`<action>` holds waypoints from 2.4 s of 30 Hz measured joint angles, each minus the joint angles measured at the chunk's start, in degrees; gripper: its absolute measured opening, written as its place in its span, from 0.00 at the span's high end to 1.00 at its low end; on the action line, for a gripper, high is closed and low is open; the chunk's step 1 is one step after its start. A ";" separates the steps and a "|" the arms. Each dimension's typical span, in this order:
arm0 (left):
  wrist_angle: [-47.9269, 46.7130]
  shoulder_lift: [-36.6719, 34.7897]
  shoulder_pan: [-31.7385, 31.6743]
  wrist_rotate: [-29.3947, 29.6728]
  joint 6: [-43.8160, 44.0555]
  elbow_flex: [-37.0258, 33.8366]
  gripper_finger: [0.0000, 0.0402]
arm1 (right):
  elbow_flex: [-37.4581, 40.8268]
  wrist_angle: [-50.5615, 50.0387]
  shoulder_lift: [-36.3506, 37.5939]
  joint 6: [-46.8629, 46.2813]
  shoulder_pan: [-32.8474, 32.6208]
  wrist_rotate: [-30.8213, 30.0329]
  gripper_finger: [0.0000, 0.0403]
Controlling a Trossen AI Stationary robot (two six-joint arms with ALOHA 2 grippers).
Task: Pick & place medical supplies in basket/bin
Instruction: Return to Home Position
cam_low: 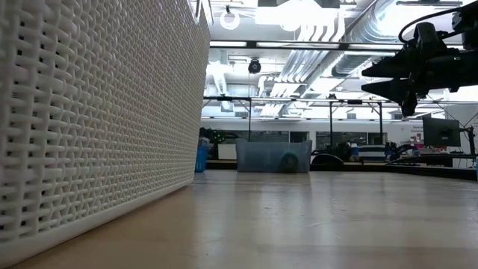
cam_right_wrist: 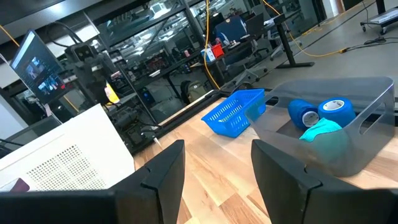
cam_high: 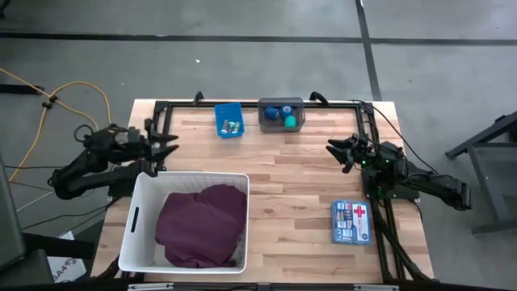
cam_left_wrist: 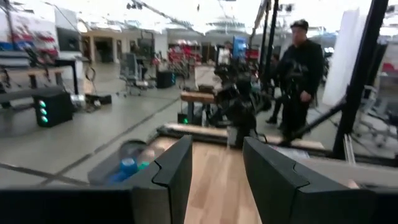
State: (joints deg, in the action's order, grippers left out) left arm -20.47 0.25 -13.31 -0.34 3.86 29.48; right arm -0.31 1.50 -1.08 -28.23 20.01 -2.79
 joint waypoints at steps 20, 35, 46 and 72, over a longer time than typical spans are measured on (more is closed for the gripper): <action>2.99 0.00 -0.01 -2.56 -0.87 -13.92 0.66 | 0.02 0.00 0.00 0.01 0.00 0.00 0.57; 13.83 -0.07 -0.01 -3.27 -0.19 -21.27 0.66 | 0.00 0.00 0.00 0.00 -0.01 0.00 0.57; 23.85 -0.07 0.01 -4.07 0.86 -27.11 0.66 | 0.00 0.00 0.00 0.00 0.00 0.00 0.57; 33.23 0.11 -0.06 -2.93 0.59 -26.32 0.66 | 0.02 0.00 0.00 0.00 -0.02 0.00 0.57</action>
State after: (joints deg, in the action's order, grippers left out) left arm 12.77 0.36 -13.37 -3.27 4.45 3.16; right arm -0.30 1.50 -1.08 -28.23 19.99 -2.79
